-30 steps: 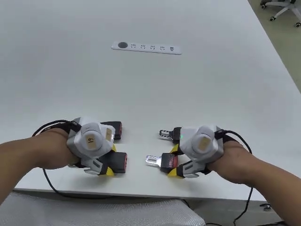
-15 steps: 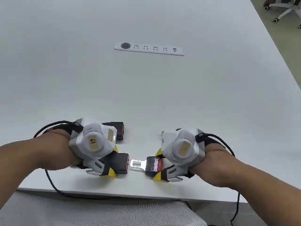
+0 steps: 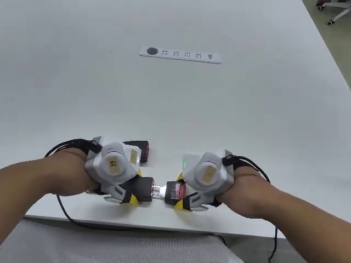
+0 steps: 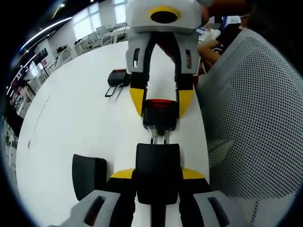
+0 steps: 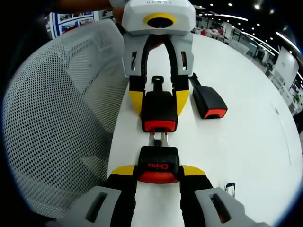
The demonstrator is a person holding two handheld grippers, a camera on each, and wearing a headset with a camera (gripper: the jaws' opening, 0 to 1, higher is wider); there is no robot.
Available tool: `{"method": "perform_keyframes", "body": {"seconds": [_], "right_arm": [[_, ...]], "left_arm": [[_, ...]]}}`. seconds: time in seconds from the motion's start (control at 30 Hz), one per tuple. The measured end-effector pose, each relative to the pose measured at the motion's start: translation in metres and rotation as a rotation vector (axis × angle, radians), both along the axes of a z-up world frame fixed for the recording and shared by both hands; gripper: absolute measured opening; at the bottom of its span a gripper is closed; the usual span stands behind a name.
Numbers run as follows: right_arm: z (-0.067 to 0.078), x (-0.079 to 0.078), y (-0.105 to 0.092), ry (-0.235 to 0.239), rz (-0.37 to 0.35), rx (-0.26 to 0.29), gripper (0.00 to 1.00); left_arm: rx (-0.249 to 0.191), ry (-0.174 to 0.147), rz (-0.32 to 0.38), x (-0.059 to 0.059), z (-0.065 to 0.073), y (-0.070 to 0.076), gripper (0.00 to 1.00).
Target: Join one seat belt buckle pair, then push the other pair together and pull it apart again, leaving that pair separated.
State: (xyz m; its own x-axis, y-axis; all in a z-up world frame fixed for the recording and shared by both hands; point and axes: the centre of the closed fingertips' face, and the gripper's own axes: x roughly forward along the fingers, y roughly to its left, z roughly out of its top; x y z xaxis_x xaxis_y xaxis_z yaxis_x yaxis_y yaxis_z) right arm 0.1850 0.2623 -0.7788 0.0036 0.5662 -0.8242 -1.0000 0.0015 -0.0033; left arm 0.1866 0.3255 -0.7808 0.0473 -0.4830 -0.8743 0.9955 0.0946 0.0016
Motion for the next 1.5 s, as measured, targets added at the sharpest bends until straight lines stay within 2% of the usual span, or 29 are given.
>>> {"method": "perform_keyframes", "body": {"seconds": [0.4,0.73,0.9,1.5], "right_arm": [[-0.003,0.006,0.003,0.009,-0.017,0.014,0.31],[-0.003,0.005,0.012,-0.007,-0.022,0.003,0.3],[-0.004,0.003,0.023,-0.015,-0.023,0.006,0.3],[-0.004,0.002,0.026,-0.031,-0.046,0.007,0.3]], "left_arm": [[0.002,-0.001,-0.022,0.001,0.0,-0.001,0.35],[-0.004,-0.004,-0.039,0.003,-0.002,0.0,0.35],[-0.003,-0.003,-0.049,0.003,-0.003,0.0,0.35],[-0.015,-0.005,-0.046,0.002,-0.001,0.0,0.34]]}}
